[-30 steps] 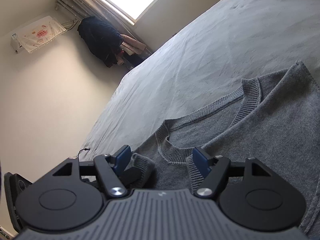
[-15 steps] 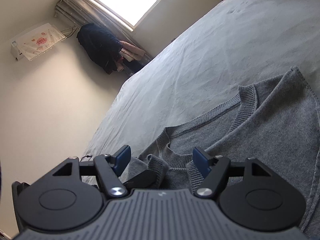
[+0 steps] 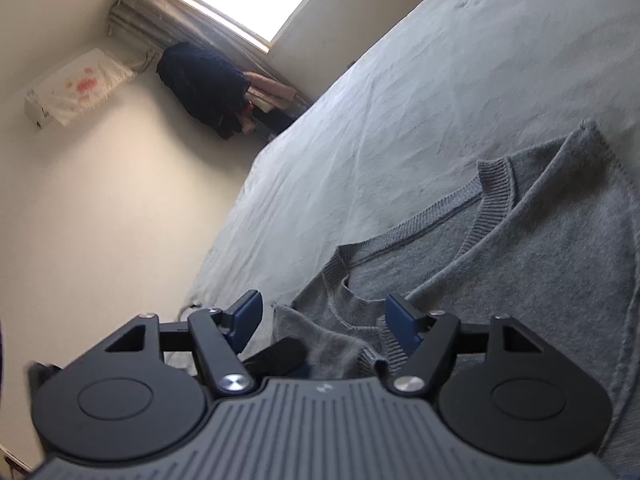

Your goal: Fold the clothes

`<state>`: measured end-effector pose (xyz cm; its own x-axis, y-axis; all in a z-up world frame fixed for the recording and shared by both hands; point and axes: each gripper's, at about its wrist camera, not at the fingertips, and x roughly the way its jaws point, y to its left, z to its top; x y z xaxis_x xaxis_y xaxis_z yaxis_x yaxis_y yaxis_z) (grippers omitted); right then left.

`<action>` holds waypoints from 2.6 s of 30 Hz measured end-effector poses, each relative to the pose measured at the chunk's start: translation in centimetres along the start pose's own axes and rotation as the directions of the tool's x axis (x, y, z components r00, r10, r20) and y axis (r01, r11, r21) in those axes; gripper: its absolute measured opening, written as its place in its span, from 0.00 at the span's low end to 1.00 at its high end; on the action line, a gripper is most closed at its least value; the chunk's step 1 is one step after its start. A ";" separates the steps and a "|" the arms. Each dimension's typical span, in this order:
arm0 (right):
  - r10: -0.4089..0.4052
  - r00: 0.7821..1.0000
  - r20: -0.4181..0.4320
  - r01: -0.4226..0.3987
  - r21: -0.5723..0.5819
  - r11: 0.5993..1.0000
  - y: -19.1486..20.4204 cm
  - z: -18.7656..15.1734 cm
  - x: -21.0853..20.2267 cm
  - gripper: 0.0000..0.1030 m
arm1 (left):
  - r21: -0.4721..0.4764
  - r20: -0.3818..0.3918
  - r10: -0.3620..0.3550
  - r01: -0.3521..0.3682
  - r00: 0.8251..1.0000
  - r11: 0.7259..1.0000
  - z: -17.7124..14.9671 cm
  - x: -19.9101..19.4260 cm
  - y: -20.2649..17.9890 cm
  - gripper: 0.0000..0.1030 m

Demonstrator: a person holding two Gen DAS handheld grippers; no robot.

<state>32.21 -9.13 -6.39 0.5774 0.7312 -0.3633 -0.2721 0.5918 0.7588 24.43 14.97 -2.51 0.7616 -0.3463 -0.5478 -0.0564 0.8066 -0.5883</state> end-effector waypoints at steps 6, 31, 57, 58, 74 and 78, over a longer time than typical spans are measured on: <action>-0.131 0.986 -0.101 0.111 -0.182 0.977 1.2 -0.7 1.3 0.49 | 0.176 -0.020 0.128 -0.122 0.992 0.977 -0.5 -3.6 -1.0 0.50; 0.088 0.995 -0.046 -0.093 -0.100 0.991 -0.8 0.0 0.3 0.05 | 0.505 0.036 0.293 -0.270 0.956 0.820 -7.0 -4.2 -3.9 0.05; -0.027 0.997 -0.079 0.012 -0.176 0.984 0.6 -0.3 1.0 0.39 | 0.452 -0.054 0.316 -0.258 0.947 0.854 -12.2 -12.8 -2.0 0.42; -0.029 0.996 -0.082 0.014 -0.176 0.984 0.9 -0.4 1.0 0.39 | 0.447 -0.053 0.319 -0.263 0.946 0.855 -12.6 -13.3 -1.9 0.42; -0.075 0.956 -0.284 0.032 -0.153 0.988 7.1 -6.5 -6.3 0.39 | 0.486 -0.106 0.339 -0.249 0.935 0.838 -18.5 -22.6 -2.7 0.39; -0.095 0.939 -0.331 0.044 -0.159 0.986 8.2 -9.8 -9.8 0.39 | 0.501 -0.129 0.323 -0.220 0.937 0.837 -20.6 -24.0 -3.2 0.39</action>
<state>16.75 -8.11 -1.95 0.3132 0.7425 -0.5922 -0.3654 0.6697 0.6465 -6.94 10.81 0.32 0.6121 -0.1260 -0.7807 0.1087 0.9913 -0.0747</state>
